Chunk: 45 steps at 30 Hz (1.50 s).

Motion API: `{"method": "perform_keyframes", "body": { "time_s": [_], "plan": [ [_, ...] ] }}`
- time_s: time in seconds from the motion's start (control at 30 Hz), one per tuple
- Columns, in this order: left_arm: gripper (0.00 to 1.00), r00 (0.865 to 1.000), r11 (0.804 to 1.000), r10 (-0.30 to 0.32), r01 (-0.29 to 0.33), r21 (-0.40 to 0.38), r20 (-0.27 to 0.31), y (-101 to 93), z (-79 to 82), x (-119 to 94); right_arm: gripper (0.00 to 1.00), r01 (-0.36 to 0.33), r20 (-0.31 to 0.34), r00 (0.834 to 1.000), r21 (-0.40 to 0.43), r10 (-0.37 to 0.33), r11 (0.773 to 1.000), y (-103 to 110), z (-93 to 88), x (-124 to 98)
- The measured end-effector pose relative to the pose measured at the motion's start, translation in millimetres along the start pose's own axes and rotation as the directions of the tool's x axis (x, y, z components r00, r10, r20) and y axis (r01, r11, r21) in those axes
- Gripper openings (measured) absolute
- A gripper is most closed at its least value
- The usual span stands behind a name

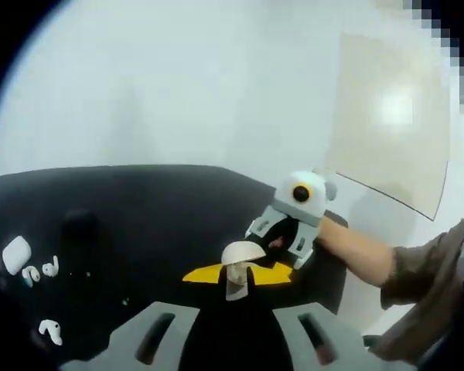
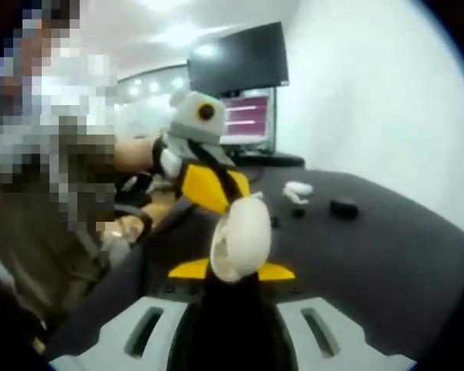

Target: Pick up three earphones and place each one into its charging case using tactile feedback, ensure that each earphone is properly inserted and securely positioned inside the case.

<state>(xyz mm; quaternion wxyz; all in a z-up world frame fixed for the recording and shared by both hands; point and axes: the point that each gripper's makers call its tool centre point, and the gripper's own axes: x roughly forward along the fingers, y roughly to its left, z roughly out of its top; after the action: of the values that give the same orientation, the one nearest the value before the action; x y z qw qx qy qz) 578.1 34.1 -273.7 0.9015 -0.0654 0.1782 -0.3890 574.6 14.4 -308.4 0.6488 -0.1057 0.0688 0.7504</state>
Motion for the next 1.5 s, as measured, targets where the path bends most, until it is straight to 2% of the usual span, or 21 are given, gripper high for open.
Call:
{"method": "perform_keyframes", "body": {
  "time_s": [0.13, 0.27, 0.5, 0.63, 0.7, 0.83, 1.07, 1.27, 1.37, 1.5],
  "plan": [
    [0.10, 1.000, 1.000, 0.022, -0.022, -0.003, 0.005, 3.2, -4.0, -1, 0.21, -0.005, 0.033, 0.999, 0.011, 0.004, 1.000, 0, 6.7, -3],
    [0.11, 1.000, 0.999, 0.029, -0.029, -0.025, -0.011, 6.3, -13.3, 1, 0.21, 0.013, -0.012, 1.000, -0.040, -0.014, 0.999, -1, -0.8, 0],
    [0.10, 0.997, 0.996, 0.062, -0.058, -0.062, 0.051, 7.8, -6.6, 0, 0.21, 0.042, -0.002, 0.999, -0.059, -0.042, 0.997, -5, 2.3, -3],
    [0.11, 0.997, 0.994, 0.078, -0.075, -0.083, 0.031, 11.9, -15.8, 0, 0.21, 0.047, -0.029, 0.998, -0.070, -0.049, 0.996, -6, -3.2, -2],
    [0.10, 0.997, 0.992, 0.068, -0.064, -0.113, 0.033, 11.3, -17.1, -2, 0.21, 0.048, -0.025, 0.998, -0.060, -0.050, 0.997, -7, -2.7, -2],
    [0.10, 0.997, 0.992, 0.066, -0.063, -0.113, 0.028, 9.5, -18.2, -1, 0.21, 0.050, -0.023, 0.998, -0.055, -0.051, 0.997, -7, -2.9, -2],
    [0.10, 0.996, 0.990, 0.082, -0.078, -0.116, 0.026, 11.2, -16.3, 8, 0.21, 0.043, -0.051, 0.997, -0.126, -0.050, 0.991, -4, -7.0, 1],
    [0.07, 0.995, 0.989, 0.097, -0.095, -0.116, 0.013, 12.2, -15.2, 6, 0.21, 0.043, -0.048, 0.998, -0.121, -0.049, 0.992, -5, -7.3, 0],
    [0.04, 0.995, 0.985, 0.096, -0.090, -0.148, 0.030, 15.6, -11.3, 3, 0.21, 0.051, -0.050, 0.997, -0.107, -0.056, 0.993, -8, -8.4, 0],
    [0.02, 0.994, 0.985, 0.104, -0.099, -0.142, 0.031, 15.9, -11.6, 2, 0.21, 0.051, -0.049, 0.997, -0.090, -0.056, 0.995, -8, -8.3, 1]
  ]
}}
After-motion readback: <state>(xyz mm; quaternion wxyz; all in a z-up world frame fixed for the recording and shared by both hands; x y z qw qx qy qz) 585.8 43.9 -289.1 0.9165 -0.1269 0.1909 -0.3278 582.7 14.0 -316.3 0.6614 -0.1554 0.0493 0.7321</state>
